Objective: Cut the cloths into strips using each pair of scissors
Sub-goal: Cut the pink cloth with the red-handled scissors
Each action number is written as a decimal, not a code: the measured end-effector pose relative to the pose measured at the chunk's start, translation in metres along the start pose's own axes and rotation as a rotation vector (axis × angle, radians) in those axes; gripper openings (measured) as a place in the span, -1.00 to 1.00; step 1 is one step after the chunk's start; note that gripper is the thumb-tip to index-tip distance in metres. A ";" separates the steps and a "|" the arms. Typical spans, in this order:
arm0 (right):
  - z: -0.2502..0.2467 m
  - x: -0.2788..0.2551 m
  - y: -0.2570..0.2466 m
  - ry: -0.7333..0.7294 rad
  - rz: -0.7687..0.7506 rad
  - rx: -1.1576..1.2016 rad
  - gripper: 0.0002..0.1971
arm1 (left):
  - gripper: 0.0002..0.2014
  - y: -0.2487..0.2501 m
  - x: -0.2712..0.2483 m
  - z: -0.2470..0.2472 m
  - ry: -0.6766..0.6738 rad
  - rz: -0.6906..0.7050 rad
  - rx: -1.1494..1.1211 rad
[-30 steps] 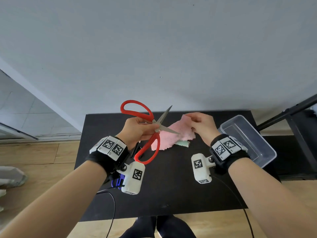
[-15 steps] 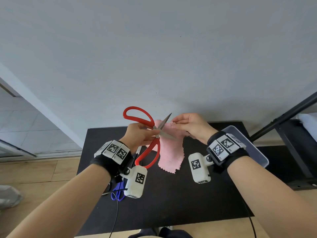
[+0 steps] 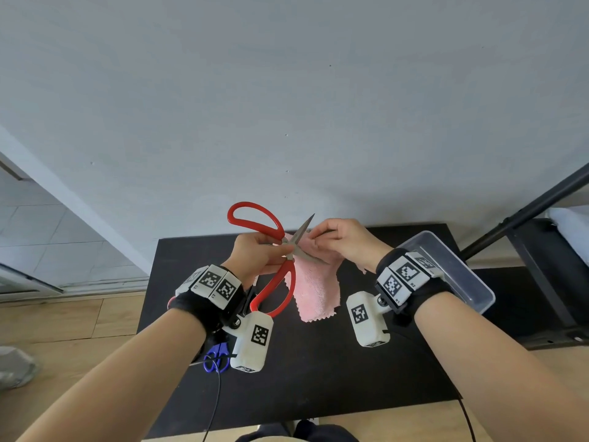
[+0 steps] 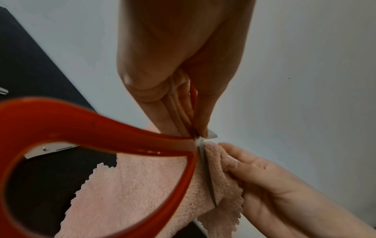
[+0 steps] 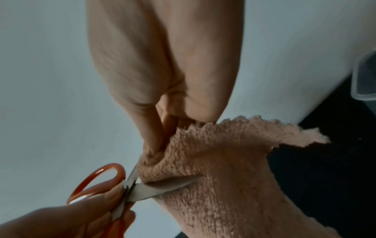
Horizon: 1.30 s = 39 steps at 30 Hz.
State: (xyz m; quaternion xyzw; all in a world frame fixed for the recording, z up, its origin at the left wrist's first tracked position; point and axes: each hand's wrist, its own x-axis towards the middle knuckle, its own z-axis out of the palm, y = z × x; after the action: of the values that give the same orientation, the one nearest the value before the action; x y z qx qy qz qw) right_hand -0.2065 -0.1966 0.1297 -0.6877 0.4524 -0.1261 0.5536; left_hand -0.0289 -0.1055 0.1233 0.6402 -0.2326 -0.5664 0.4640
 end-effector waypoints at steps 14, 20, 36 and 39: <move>0.013 0.003 -0.007 -0.114 -0.032 -0.162 -0.75 | -0.74 0.004 0.000 0.000 0.004 0.028 0.049; 0.011 0.001 -0.006 -0.191 -0.033 -0.247 -0.69 | -0.75 0.001 -0.001 -0.003 -0.040 0.039 0.100; 0.001 -0.005 0.002 -0.159 0.010 -0.266 -0.77 | -0.74 0.000 0.000 -0.005 -0.034 0.027 0.050; -0.003 -0.010 0.005 -0.167 0.020 -0.275 -0.79 | -0.74 -0.004 0.000 -0.004 -0.029 0.018 0.052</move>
State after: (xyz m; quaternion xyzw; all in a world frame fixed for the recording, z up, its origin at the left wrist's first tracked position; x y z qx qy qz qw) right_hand -0.2167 -0.1912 0.1298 -0.7605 0.4247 -0.0001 0.4912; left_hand -0.0259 -0.1024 0.1193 0.6417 -0.2594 -0.5651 0.4490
